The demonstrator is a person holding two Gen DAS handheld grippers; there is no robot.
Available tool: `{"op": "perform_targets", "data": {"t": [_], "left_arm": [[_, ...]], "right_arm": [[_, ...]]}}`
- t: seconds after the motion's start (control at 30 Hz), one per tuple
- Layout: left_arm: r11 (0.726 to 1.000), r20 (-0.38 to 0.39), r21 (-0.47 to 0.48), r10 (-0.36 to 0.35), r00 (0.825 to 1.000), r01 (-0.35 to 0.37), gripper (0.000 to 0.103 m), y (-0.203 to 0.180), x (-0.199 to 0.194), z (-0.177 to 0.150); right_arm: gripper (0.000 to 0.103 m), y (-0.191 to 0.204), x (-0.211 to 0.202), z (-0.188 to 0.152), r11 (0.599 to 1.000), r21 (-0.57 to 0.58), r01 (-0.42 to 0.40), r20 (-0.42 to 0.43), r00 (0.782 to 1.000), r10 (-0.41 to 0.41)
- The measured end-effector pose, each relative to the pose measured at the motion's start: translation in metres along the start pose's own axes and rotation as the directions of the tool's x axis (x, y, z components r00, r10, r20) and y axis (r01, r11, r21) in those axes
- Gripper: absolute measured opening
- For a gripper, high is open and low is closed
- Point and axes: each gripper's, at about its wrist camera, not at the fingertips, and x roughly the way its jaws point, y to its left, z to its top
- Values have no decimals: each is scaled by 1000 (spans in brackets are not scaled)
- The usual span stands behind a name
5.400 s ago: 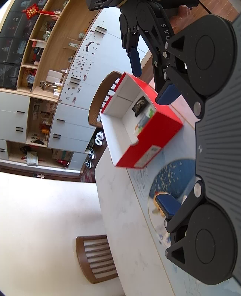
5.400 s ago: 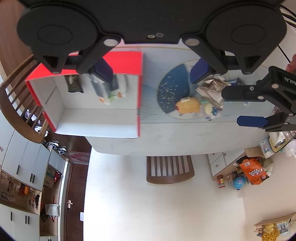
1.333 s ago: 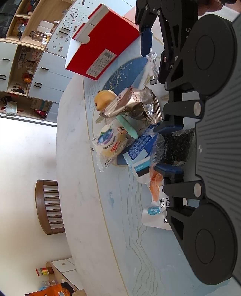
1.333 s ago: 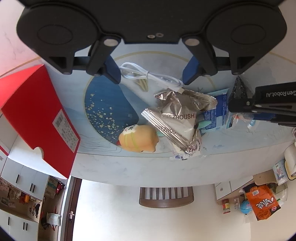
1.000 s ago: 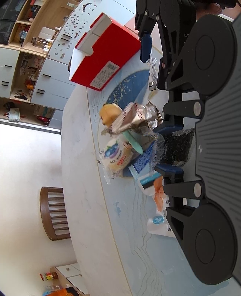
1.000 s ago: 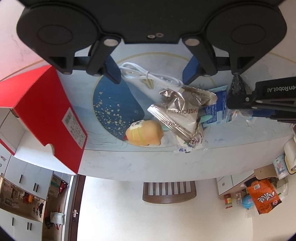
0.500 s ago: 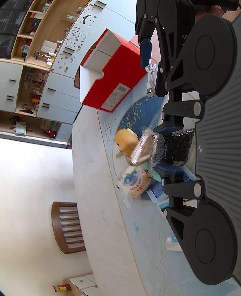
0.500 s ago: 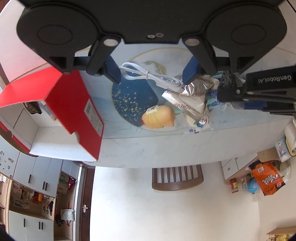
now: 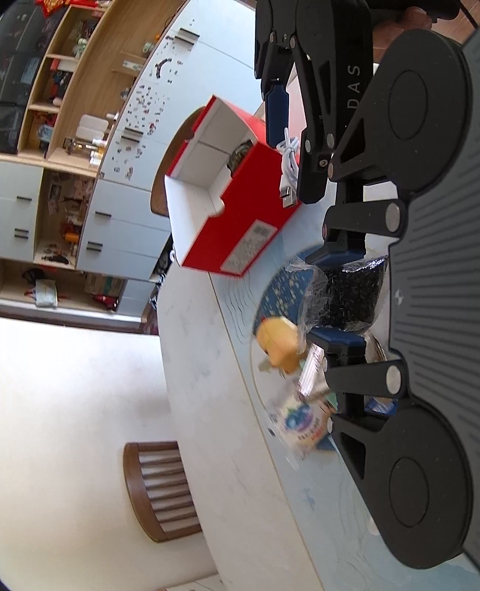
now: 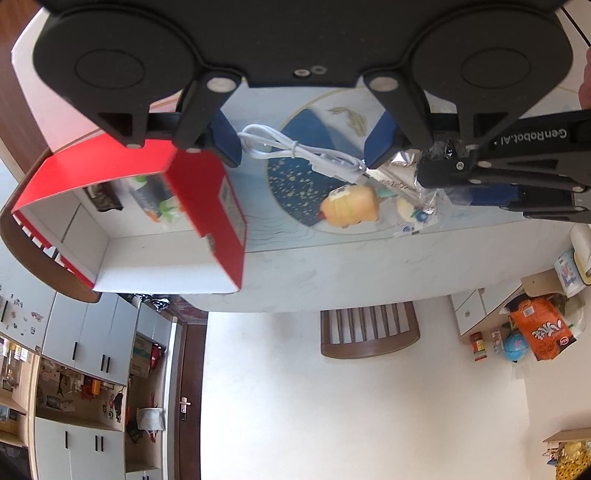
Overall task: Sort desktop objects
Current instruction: 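Grasp the white cable with the right tool while the left tool lifts the seaweed bag, then carry the cable and seaweed bag over the red shoebox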
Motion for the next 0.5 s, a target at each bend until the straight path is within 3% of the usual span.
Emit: {"op": "perform_targets", "data": {"t": [0.5], "left_arm": [[999, 29, 40, -38, 999, 37, 33, -48, 19, 36]], "right_arm": [[73, -61, -14, 21, 1000, 14, 11, 33, 999, -12]]}}
